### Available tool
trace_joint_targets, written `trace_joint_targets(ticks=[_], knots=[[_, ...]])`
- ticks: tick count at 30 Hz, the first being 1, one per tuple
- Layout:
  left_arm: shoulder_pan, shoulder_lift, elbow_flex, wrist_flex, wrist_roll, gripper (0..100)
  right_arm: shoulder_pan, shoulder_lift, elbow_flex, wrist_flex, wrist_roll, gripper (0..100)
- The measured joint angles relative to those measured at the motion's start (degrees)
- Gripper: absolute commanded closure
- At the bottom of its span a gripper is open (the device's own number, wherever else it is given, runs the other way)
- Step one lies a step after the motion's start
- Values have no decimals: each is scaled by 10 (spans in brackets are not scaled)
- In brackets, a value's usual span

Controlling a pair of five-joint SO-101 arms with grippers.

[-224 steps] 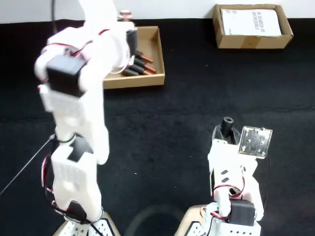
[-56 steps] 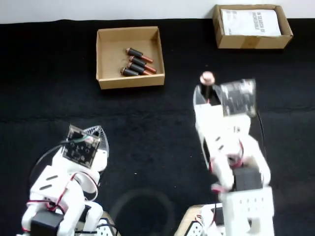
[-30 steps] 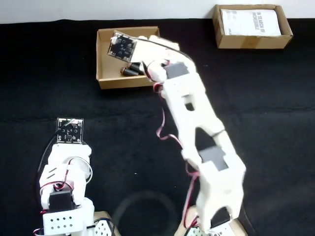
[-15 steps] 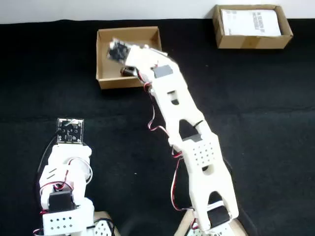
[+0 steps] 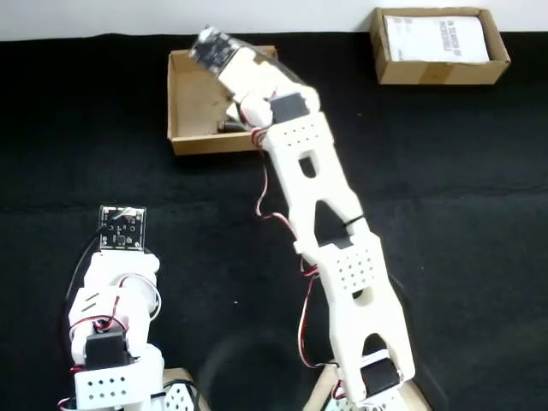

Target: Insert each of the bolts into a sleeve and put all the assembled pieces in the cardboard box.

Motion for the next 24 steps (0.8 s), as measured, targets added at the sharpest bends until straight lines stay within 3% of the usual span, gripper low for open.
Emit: trace_joint_targets(ticks=[8, 16, 24], knots=[[0, 0, 0, 0, 0, 990, 33, -25, -229, 287, -139, 793], [0, 0, 0, 0, 0, 990, 109, -142, -254, 318, -211, 793], [0, 0, 0, 0, 0, 990, 107, -320, -261, 318, -248, 793]])
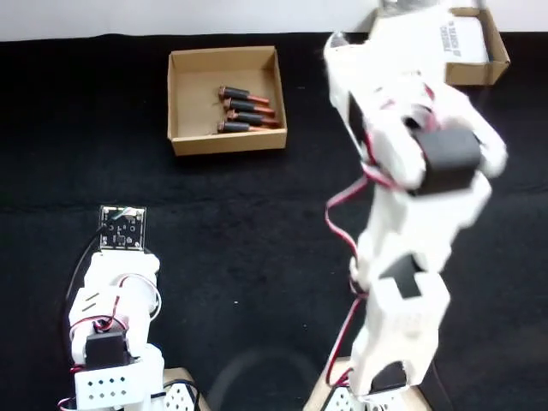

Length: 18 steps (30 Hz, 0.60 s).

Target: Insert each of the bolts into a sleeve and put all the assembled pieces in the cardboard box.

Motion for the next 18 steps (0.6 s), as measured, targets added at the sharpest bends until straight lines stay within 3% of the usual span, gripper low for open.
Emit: trace_joint_targets(ticks=[6, 9, 18], knots=[[0, 13, 0, 0, 0, 990, -4, -115, 1, 0, 0, 793], [0, 44, 0, -5, 0, 990, -5, -205, 68, 0, 0, 793], [0, 108, 0, -48, 0, 991, -5, -541, 570, 0, -1, 793]])
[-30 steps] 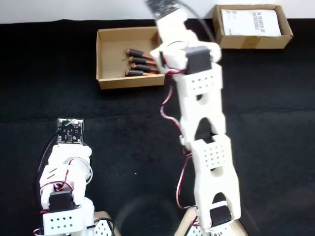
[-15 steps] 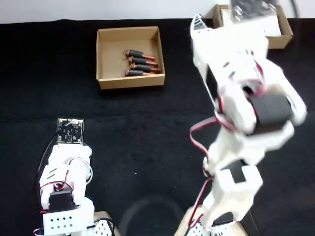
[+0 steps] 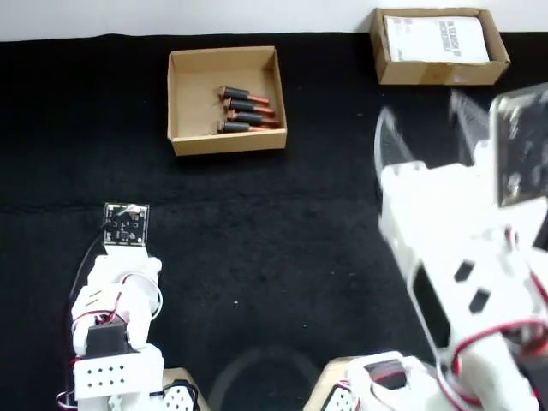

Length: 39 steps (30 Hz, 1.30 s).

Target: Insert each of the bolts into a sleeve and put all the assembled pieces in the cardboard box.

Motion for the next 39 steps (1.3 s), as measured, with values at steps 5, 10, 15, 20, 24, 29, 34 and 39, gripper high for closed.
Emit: trace_joint_targets(ticks=[5, 10, 15, 20, 24, 29, 34, 39], knots=[[0, 3, 0, 39, 0, 991, 0, -191, 338, 0, 0, 793], [0, 3, 0, 110, 0, 991, 0, -341, 668, -78, 0, 793], [0, 3, 0, 116, 0, 991, 0, -474, 943, -225, 0, 793], [0, 3, 0, 116, 0, 991, 33, -577, 1175, -338, 0, 793], [0, 3, 0, 116, 0, 991, 69, -646, 1301, -338, 0, 793], [0, 3, 0, 116, 0, 991, 87, -674, 1335, -301, 0, 793], [0, 3, 0, 116, 0, 991, 89, -673, 1336, -291, 0, 793], [0, 3, 0, 116, 0, 991, 91, -673, 1336, -291, 0, 793]])
